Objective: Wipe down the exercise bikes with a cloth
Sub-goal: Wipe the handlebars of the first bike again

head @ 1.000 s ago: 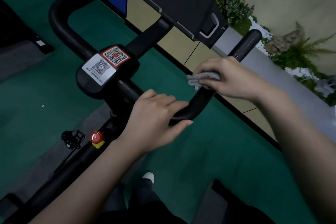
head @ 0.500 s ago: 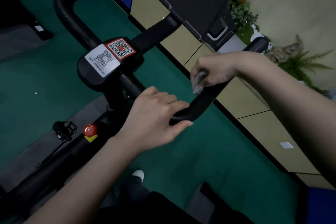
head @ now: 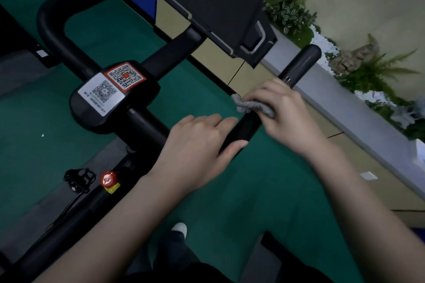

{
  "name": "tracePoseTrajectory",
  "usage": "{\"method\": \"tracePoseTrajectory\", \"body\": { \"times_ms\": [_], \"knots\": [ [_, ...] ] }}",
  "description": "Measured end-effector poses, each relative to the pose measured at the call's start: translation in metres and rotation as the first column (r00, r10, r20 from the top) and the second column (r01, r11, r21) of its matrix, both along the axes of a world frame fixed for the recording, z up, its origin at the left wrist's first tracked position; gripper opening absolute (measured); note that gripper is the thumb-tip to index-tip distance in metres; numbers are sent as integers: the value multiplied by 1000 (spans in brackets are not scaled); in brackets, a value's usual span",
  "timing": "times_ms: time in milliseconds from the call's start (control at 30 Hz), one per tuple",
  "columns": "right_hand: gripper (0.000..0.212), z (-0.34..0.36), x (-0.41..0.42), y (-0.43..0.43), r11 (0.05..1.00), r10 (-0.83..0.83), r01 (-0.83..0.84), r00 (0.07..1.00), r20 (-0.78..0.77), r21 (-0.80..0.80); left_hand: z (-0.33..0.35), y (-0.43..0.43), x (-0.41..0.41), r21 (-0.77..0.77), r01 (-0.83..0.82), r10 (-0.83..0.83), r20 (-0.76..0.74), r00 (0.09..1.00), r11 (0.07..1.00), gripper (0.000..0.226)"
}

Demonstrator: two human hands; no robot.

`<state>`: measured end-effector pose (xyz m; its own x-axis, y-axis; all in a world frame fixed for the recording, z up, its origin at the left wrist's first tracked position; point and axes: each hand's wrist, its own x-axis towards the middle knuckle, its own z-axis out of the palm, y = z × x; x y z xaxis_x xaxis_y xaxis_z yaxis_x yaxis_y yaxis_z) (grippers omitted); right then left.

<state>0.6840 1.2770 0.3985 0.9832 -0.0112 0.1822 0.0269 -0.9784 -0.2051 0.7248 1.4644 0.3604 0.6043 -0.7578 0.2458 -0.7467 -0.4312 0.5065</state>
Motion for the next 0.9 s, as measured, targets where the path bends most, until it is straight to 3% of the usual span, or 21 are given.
{"method": "tracePoseTrajectory", "body": {
  "times_ms": [100,167,233,367,567,700,900],
  "knots": [
    [30,-25,-20,10,977,-189,152,941,282,147,0,-14,1,7,-7,7,-60,998,1000,51],
    [31,-44,-25,24,911,-385,258,810,443,320,0,-20,3,-9,4,-5,-132,991,1000,49],
    [28,-58,-22,41,787,-586,301,639,499,538,0,-26,4,-35,16,-23,-191,981,999,46],
    [26,-73,-15,70,532,-821,238,380,426,812,-3,-31,5,-75,-1,-17,-241,970,997,44],
    [25,-71,-7,71,176,-957,61,243,156,982,-6,-30,5,-88,-14,-6,-226,974,996,43],
    [19,-71,7,48,-67,-968,-71,246,-48,995,-6,-29,4,-98,-17,-6,-230,973,995,43],
    [21,-84,-8,68,-289,-882,-170,429,-193,942,-5,-29,3,-95,-21,0,-215,977,995,42]
  ]
}}
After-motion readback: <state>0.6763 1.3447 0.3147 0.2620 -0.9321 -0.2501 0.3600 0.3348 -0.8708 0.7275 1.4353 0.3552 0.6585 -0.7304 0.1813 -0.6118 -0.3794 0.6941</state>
